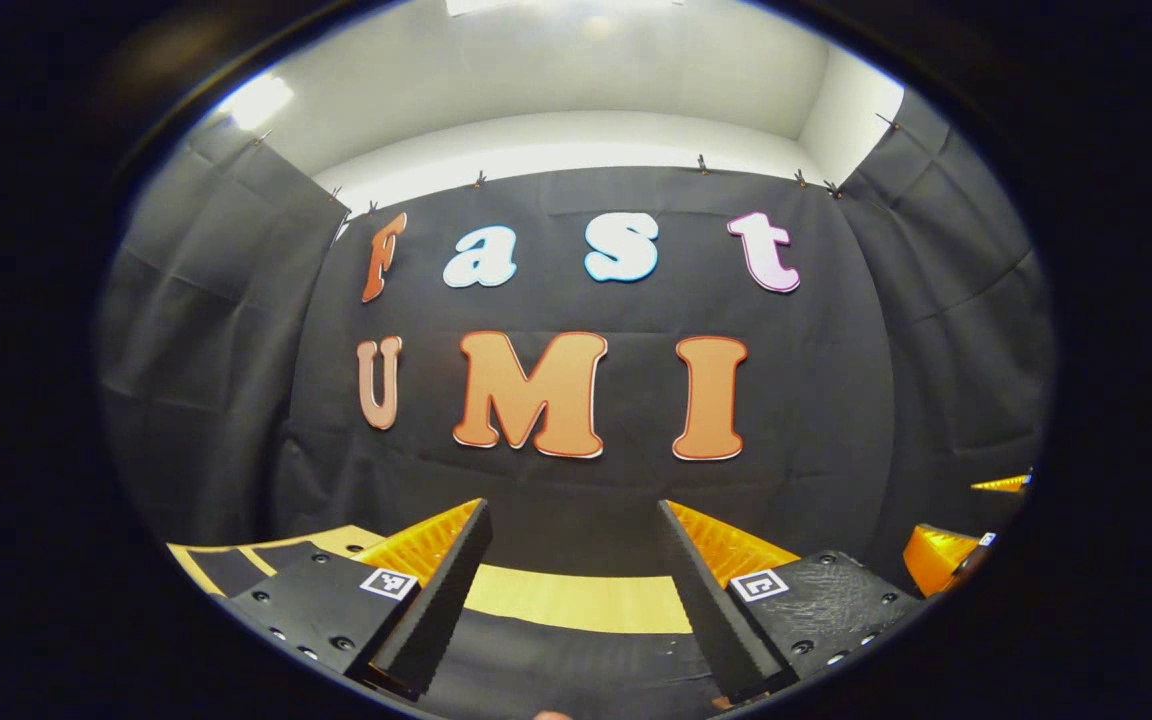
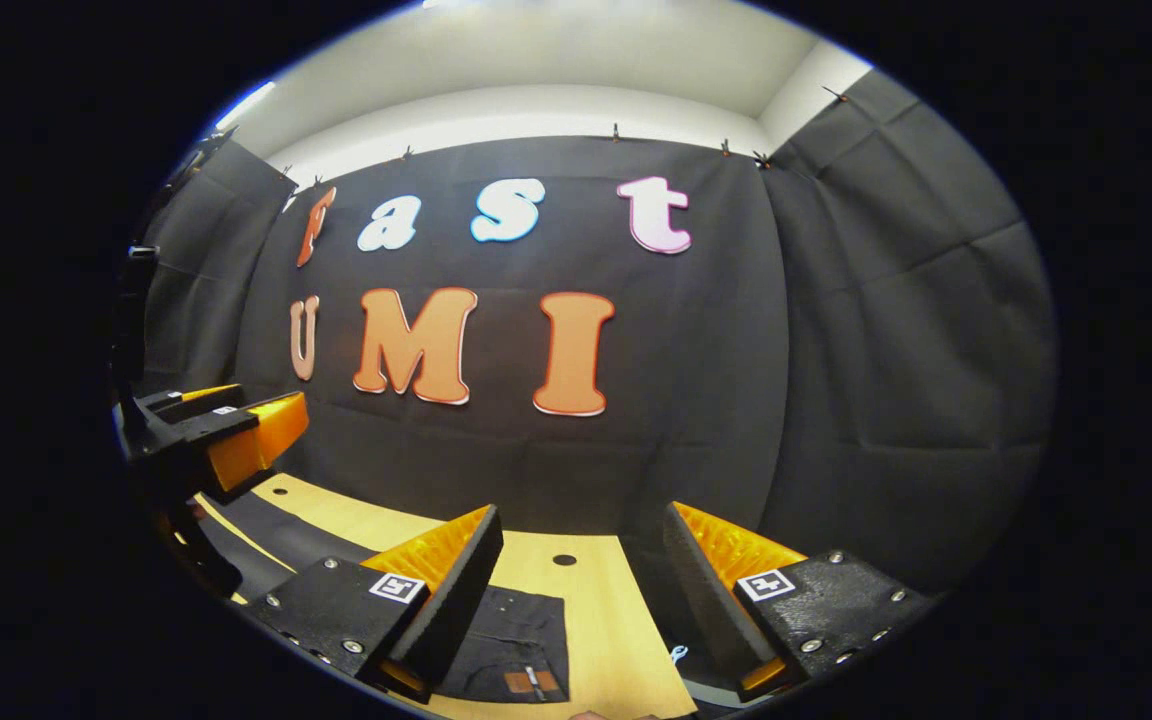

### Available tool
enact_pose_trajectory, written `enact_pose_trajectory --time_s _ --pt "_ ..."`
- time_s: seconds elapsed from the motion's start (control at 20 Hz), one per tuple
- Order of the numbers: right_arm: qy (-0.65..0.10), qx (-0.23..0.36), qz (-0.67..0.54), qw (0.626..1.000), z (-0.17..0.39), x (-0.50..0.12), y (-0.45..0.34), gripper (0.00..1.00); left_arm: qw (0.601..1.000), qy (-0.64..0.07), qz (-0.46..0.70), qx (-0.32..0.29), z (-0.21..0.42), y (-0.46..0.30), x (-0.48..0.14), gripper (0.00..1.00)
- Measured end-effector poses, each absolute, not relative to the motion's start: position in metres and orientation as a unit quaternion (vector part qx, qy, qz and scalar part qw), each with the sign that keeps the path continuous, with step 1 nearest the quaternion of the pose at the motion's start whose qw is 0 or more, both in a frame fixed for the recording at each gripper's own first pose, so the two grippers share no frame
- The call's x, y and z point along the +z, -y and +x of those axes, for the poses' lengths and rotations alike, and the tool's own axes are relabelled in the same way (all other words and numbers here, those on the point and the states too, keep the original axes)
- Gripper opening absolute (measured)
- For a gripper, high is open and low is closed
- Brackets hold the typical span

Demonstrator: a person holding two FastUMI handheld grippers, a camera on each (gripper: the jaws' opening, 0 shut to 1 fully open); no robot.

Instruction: Grasp the waist and the cuffs of the jeans and fold them to make the two legs overlap; first hold the waist and fold one-third of the jeans toward the cuffs, then hold the cuffs and fold the remaining one-third in the same direction to finish folding.

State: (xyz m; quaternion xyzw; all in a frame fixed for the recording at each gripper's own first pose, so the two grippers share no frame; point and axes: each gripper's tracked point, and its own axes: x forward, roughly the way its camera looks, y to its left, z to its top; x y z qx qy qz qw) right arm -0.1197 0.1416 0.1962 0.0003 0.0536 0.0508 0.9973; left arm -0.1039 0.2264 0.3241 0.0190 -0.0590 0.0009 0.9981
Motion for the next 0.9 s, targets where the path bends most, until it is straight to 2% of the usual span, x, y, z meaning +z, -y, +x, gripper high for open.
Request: enact_pose_trajectory --time_s 0.25,0.4,0.5,0.55,0.65,0.9 --pt "-0.07 0.095 0.011 0.993 -0.146 0.216 -0.191 1.0 0.999 0.016 0.039 0.026 -0.14 -0.333 0.331 0.96" --pt "-0.072 0.107 -0.01 0.992 -0.166 0.221 -0.212 0.96 0.998 0.028 0.046 0.041 -0.16 -0.391 0.337 0.96" --pt "-0.086 0.105 -0.019 0.991 -0.178 0.212 -0.227 0.94 0.996 0.037 0.07 0.038 -0.168 -0.419 0.342 0.96" --pt "-0.097 0.107 -0.016 0.989 -0.182 0.203 -0.236 1.0 0.995 0.042 0.081 0.041 -0.172 -0.438 0.344 0.96" --pt "-0.122 0.101 -0.002 0.987 -0.187 0.19 -0.252 1.0 0.994 0.045 0.088 0.051 -0.177 -0.477 0.346 1.0" --pt "-0.158 0.063 0.007 0.985 -0.183 0.169 -0.271 1.0 0.995 -0.018 0.054 0.079 -0.172 -0.566 0.304 1.0"
